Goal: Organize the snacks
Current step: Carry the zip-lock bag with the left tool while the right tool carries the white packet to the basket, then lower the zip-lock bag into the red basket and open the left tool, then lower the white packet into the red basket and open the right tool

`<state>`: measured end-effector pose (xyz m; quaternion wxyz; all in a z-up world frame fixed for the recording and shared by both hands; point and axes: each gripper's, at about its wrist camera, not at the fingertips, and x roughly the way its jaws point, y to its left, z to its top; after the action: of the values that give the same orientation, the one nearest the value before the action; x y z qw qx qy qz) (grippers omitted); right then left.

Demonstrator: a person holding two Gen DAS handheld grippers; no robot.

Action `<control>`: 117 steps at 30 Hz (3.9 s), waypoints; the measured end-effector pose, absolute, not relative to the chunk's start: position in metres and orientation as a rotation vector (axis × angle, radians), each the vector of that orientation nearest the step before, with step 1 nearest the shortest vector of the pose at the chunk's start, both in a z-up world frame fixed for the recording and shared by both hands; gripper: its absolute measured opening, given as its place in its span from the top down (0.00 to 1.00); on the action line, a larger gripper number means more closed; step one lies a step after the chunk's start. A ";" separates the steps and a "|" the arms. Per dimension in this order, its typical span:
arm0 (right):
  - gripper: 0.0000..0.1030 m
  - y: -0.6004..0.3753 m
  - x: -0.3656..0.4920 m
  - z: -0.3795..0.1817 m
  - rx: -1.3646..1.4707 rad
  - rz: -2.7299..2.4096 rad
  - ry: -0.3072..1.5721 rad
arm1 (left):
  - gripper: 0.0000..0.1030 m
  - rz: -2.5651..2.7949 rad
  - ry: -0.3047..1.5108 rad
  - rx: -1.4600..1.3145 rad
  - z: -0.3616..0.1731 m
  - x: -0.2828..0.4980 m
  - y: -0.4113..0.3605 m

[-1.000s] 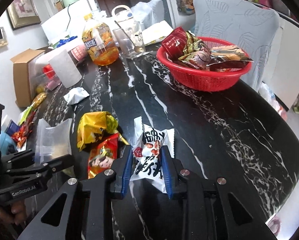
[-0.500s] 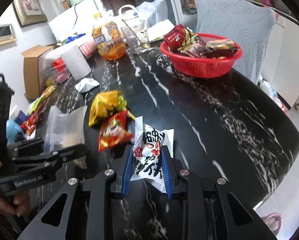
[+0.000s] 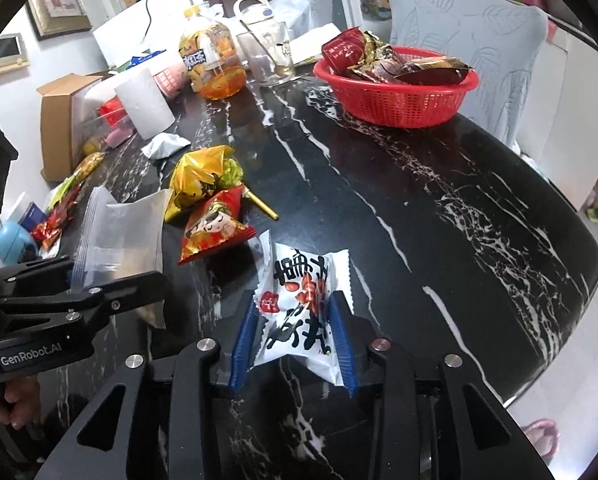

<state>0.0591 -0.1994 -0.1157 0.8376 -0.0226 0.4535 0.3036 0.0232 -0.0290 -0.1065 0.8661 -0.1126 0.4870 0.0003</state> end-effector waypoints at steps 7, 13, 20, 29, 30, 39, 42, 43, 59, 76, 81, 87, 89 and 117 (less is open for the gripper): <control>0.73 -0.210 0.062 -0.109 0.016 0.666 0.958 | 0.60 -0.015 1.013 -0.233 -0.099 0.028 -0.034; 0.73 -0.219 0.065 -0.095 0.045 0.692 0.947 | 0.60 -0.038 0.984 -0.219 -0.084 0.037 -0.044; 0.73 -0.230 0.075 -0.072 0.042 0.696 0.891 | 0.60 -0.089 0.952 -0.219 -0.063 0.056 -0.055; 0.73 -0.244 0.100 -0.043 0.037 0.697 0.818 | 0.60 -0.161 0.885 -0.167 -0.028 0.094 -0.072; 0.73 -0.246 0.104 -0.039 0.036 0.699 0.809 | 0.60 -0.163 0.874 -0.154 -0.023 0.100 -0.075; 0.73 -0.260 0.140 -0.016 0.034 0.687 0.744 | 0.60 -0.198 0.792 -0.116 0.006 0.147 -0.090; 0.73 -0.265 0.156 -0.011 0.032 0.672 0.726 | 0.60 -0.199 0.767 -0.098 0.012 0.165 -0.093; 0.73 -0.265 0.160 -0.009 0.034 0.667 0.723 | 0.60 -0.200 0.764 -0.096 0.013 0.170 -0.094; 0.73 -0.271 0.239 0.000 0.022 0.610 0.697 | 0.60 -0.213 0.698 -0.018 0.026 0.259 -0.104; 0.73 -0.263 0.289 -0.011 0.012 0.561 0.722 | 0.60 -0.257 0.747 0.011 -0.011 0.330 -0.106; 0.73 -0.262 0.292 -0.015 0.004 0.551 0.730 | 0.60 -0.297 0.771 0.018 -0.020 0.332 -0.110; 0.73 -0.263 0.293 -0.016 0.009 0.548 0.735 | 0.58 -0.294 0.800 0.024 -0.024 0.332 -0.113; 0.73 -0.263 0.293 -0.015 0.009 0.547 0.734 | 0.45 -0.283 0.793 0.026 -0.023 0.331 -0.113; 0.73 -0.235 0.294 -0.016 -0.021 0.623 0.740 | 0.22 -0.108 0.740 -0.004 0.002 0.283 -0.063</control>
<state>0.2944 -0.2351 -0.0161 0.8851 -0.0099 0.3559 0.2996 0.2827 -0.0634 0.0020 0.9309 -0.0019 0.3616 -0.0528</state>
